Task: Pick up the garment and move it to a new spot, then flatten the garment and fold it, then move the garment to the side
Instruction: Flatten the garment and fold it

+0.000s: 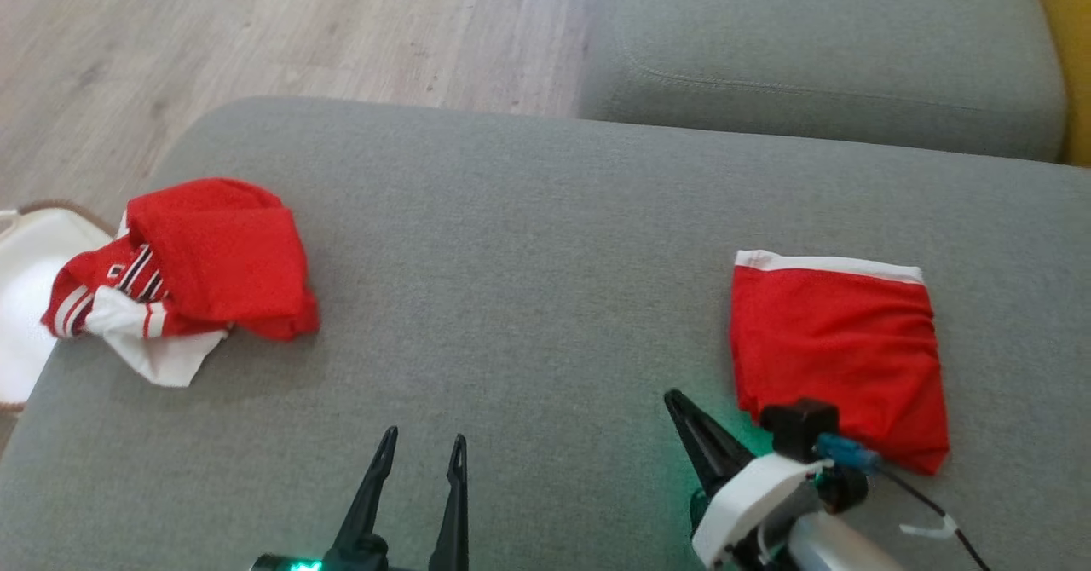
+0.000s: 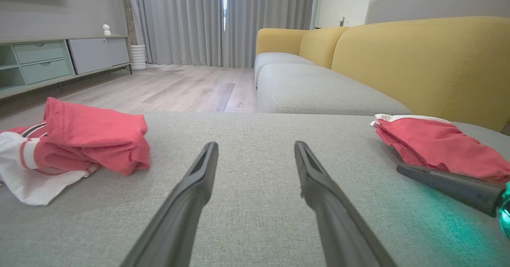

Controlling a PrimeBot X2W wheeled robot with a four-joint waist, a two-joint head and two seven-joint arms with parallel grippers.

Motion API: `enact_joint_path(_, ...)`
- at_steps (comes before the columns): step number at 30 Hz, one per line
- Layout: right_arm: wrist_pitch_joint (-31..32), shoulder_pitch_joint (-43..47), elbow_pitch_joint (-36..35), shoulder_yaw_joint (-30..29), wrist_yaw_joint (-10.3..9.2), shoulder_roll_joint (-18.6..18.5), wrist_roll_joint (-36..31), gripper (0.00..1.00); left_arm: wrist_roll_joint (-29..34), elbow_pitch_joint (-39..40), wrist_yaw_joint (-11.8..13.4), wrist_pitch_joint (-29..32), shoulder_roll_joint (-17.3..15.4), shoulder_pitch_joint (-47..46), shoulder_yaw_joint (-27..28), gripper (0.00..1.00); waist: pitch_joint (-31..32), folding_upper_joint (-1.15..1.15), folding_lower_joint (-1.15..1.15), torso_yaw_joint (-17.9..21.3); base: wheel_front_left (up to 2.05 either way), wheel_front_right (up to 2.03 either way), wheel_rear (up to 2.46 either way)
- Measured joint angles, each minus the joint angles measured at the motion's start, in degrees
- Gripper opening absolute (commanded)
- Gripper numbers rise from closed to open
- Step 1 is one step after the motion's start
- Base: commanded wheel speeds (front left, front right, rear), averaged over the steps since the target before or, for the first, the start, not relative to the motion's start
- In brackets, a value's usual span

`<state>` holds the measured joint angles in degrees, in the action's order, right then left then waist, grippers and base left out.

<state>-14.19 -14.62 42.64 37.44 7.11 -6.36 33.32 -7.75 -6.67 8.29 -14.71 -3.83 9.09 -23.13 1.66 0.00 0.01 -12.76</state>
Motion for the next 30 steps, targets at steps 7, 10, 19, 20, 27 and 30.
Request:
enact_joint_path(7, -0.02, 4.15, -14.40, -6.71, 0.00, -4.83, -1.33, 1.00, -1.35, 0.67, 1.31, 0.01, 0.05, 0.08, 1.12, 1.00, 1.40, 0.00, -0.01, 3.28, 0.00, 0.00, 0.00)
enact_joint_path(10, -0.02, 8.90, -20.92, -12.80, 0.00, -6.66, -5.93, 1.00, -1.34, 1.12, 1.37, 0.01, 0.10, 0.14, 1.74, 1.00, 2.13, 0.00, -0.01, 4.79, 0.00, 0.00, 0.00)
enact_joint_path(19, -0.03, 23.63, -33.50, -26.40, 0.00, -6.02, -14.33, 1.00, -1.13, 2.21, 2.14, 0.00, 0.21, 1.09, 4.30, 1.00, 3.95, 0.00, -0.01, 8.32, 0.00, 0.00, 0.00)
enact_joint_path(20, -0.03, 24.86, -34.04, -26.86, 0.00, -5.94, -15.04, 1.00, -0.87, 2.38, 2.18, 0.00, 0.22, 1.33, 4.63, 1.00, 4.17, 0.00, -0.01, 8.68, 0.00, 0.00, 0.00)
enact_joint_path(27, -0.03, 28.42, -35.93, -28.62, 0.00, -5.58, -17.88, 1.00, 0.78, 3.07, 2.30, 0.01, 0.25, 4.45, 5.88, 1.00, 5.71, 0.00, -0.01, 10.63, 0.00, 0.00, 0.00)
enact_joint_path(30, -0.03, 28.43, -36.35, -28.63, 0.00, -5.26, -18.38, 1.00, 1.34, 3.13, 2.20, 0.01, 0.25, 5.55, 6.66, 1.00, 6.29, 0.00, -0.01, 11.11, 0.00, 0.00, 0.00)
